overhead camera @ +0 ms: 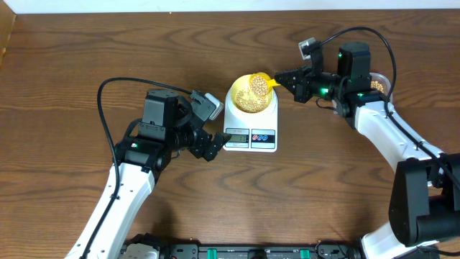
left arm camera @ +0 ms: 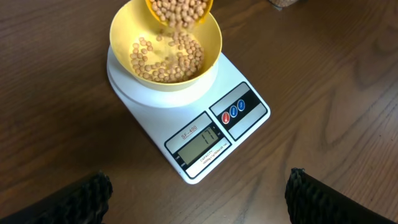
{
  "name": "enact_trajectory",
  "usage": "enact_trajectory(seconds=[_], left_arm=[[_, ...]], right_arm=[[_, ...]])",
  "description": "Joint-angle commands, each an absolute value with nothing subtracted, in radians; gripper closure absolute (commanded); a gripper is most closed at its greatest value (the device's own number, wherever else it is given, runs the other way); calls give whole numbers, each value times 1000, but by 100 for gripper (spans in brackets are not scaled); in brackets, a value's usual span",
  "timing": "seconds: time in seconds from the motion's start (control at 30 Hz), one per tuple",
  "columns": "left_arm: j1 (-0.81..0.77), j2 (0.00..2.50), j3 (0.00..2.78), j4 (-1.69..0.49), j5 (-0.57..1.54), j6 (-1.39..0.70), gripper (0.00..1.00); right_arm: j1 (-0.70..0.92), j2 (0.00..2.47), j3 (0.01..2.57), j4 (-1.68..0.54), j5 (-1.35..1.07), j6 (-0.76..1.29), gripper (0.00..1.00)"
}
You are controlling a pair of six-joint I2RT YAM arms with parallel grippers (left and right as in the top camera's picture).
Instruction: Scoop item into bowl and weigh 50g on scale
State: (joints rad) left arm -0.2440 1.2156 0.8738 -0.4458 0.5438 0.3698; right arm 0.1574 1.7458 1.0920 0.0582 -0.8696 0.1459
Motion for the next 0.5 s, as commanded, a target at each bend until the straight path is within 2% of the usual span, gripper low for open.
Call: enact_trajectory(seconds=[0.0, 0.47], left_arm=[[-241, 1206, 872, -447, 538, 372, 9], [-241, 1206, 872, -448, 538, 372, 9]], right_arm=[[165, 1753, 1097, 60, -865, 117, 99], [167, 1753, 1097, 60, -862, 71, 99]])
